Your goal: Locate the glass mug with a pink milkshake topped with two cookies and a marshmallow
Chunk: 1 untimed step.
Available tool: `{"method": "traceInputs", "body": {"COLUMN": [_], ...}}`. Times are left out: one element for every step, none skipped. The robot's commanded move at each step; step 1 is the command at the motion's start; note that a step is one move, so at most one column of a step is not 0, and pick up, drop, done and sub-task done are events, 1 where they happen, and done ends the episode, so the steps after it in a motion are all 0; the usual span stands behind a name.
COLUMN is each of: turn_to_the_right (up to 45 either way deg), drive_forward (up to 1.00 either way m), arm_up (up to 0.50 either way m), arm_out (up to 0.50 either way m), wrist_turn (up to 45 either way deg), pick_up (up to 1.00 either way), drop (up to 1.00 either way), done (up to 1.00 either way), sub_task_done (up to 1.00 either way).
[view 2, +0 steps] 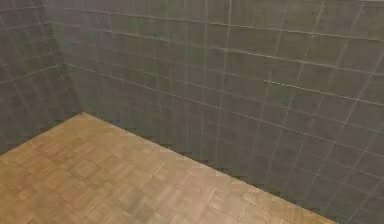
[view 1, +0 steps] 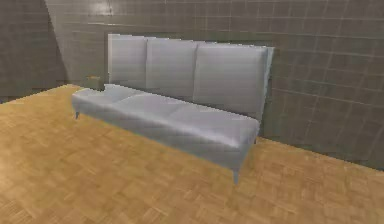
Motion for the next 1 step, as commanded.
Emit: {"method": "traceInputs", "body": {"turn_to_the_right": [-45.0], "drive_forward": [0.00], "arm_up": [0.00], "arm_out": [0.00], "wrist_turn": [0.0], "pick_up": [0.00], "drop": [0.00], "done": [0.00], "sub_task_done": [0.00]}}
